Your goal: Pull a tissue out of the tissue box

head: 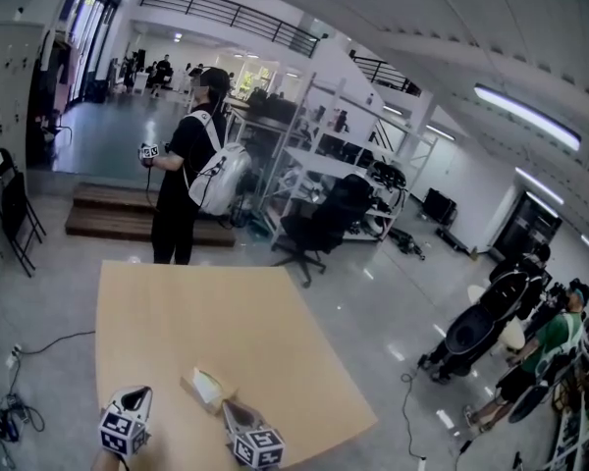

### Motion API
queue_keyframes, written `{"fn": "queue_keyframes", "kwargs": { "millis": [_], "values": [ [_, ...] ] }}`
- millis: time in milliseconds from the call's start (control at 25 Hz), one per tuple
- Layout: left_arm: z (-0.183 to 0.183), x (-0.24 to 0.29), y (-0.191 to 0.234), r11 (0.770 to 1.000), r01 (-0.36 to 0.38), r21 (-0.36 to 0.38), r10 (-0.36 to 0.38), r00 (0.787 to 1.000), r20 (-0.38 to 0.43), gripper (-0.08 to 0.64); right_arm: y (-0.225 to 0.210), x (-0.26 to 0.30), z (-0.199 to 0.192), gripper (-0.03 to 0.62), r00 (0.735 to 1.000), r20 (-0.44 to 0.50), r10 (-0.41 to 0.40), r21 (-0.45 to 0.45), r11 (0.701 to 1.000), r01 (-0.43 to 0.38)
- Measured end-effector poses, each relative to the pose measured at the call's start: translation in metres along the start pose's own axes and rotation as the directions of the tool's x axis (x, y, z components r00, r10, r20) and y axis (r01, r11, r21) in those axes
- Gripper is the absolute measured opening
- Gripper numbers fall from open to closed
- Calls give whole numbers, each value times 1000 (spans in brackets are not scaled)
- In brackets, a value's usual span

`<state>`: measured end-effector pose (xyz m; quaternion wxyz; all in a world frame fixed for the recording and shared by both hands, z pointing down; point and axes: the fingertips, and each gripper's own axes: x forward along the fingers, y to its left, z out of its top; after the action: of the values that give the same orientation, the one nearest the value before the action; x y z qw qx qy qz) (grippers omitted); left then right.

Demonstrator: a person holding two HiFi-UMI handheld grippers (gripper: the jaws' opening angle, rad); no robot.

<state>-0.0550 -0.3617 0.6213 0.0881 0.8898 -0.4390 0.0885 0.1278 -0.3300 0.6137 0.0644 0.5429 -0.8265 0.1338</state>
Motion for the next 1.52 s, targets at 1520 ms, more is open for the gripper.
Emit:
{"fn": "queue_keyframes", "kwargs": {
  "millis": [1520],
  "values": [
    [-78, 56, 31, 993, -28, -111, 5, 979, -202, 8, -31, 76, -86, 11, 963, -256, 87, 84, 994, -68]
  ]
}}
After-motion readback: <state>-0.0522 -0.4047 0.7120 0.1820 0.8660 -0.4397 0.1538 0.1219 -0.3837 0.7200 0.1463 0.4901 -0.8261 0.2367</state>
